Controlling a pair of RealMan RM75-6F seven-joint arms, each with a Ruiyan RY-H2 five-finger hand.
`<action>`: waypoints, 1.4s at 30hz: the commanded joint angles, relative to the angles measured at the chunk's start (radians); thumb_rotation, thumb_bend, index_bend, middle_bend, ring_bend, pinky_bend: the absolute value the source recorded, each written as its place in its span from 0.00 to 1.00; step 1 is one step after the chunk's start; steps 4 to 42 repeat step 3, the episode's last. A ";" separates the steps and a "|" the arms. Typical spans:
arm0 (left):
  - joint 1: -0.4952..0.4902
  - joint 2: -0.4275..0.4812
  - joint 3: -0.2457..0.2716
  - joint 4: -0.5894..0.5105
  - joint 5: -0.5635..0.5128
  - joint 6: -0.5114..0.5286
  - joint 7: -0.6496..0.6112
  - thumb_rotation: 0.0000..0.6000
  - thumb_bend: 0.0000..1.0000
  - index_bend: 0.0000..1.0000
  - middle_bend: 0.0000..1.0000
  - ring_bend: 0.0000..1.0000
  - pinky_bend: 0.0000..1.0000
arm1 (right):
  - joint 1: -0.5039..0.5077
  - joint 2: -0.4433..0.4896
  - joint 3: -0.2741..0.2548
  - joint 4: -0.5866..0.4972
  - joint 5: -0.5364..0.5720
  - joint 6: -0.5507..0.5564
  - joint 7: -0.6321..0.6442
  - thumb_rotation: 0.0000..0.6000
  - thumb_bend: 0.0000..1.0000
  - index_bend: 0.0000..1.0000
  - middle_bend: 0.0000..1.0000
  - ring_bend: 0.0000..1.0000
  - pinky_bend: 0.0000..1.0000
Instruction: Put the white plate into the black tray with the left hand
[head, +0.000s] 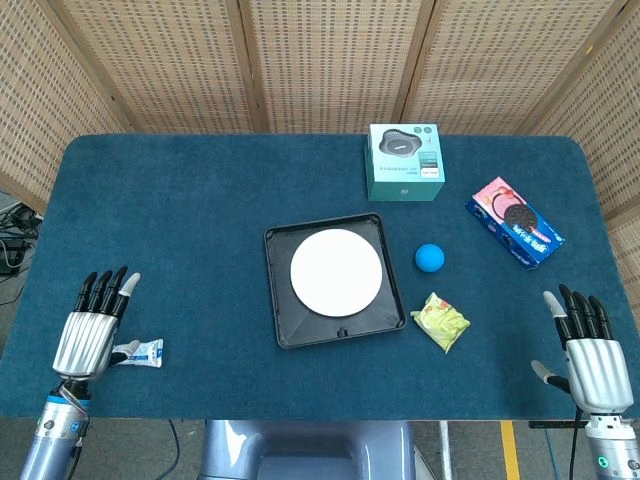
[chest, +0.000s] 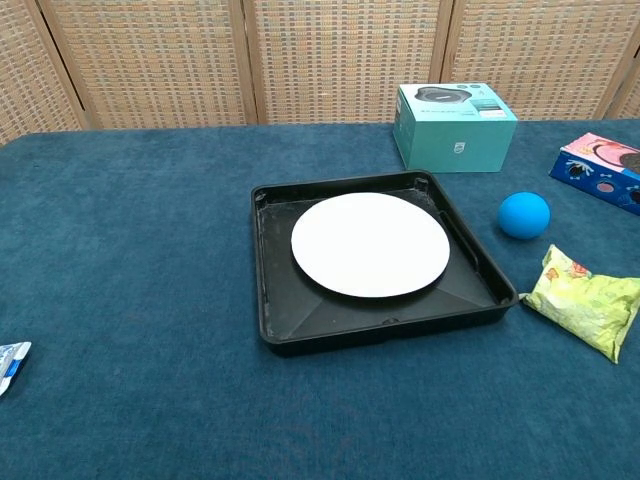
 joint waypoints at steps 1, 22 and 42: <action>0.032 0.019 0.017 0.019 0.016 0.027 -0.036 1.00 0.00 0.00 0.00 0.00 0.00 | 0.001 -0.001 -0.001 -0.002 -0.002 -0.002 -0.002 1.00 0.16 0.05 0.00 0.00 0.00; 0.047 0.027 0.008 0.028 0.038 0.052 -0.054 1.00 0.00 0.00 0.00 0.00 0.00 | 0.003 -0.004 -0.005 -0.004 -0.008 -0.005 -0.009 1.00 0.16 0.05 0.00 0.00 0.00; 0.047 0.027 0.008 0.028 0.038 0.052 -0.054 1.00 0.00 0.00 0.00 0.00 0.00 | 0.003 -0.004 -0.005 -0.004 -0.008 -0.005 -0.009 1.00 0.16 0.05 0.00 0.00 0.00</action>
